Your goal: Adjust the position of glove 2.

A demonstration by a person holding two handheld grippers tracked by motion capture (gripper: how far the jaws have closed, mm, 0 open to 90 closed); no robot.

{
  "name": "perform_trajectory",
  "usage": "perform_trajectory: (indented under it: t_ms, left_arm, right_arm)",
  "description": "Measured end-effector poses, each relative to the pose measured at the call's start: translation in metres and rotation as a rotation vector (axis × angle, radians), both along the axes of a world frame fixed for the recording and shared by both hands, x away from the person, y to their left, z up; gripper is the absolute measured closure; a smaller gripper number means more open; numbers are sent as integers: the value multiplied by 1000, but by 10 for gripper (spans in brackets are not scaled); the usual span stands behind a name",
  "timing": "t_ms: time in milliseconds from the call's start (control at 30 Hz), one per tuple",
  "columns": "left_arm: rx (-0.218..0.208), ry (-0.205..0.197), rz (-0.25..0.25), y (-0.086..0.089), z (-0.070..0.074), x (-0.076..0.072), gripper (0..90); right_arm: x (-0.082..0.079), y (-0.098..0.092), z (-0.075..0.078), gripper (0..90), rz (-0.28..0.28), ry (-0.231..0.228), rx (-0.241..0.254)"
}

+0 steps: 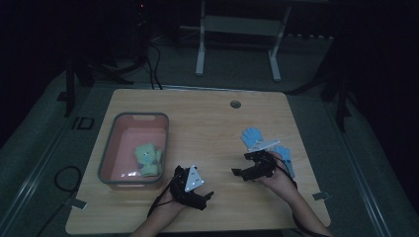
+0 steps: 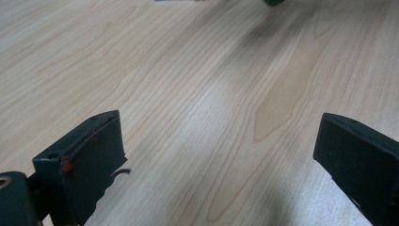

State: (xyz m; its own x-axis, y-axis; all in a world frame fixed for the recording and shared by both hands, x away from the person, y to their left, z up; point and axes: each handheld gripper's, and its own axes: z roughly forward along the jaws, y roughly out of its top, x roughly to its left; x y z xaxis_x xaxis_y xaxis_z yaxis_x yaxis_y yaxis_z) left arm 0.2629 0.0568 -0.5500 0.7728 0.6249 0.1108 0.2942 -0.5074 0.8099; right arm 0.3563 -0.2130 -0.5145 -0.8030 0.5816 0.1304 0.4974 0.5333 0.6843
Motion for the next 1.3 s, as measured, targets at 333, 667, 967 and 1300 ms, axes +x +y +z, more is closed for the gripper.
perform_trajectory:
  t_ms: [333,667,967,1300]
  left_arm:
    - [-12,16,16,6,-6,-5,29]
    - [-22,0,10,7,-9,-6,29]
    - [-23,-3,-7,8,-11,-7,29]
    - [-48,11,-2,10,-11,-7,29]
  right_arm:
    - [16,-39,1,416,-57,-74,-21]
    - [59,-50,9,484,-162,-93,-54]
    - [97,-51,5,576,-161,-115,-88]
    - [119,-55,-15,599,-154,-81,-136]
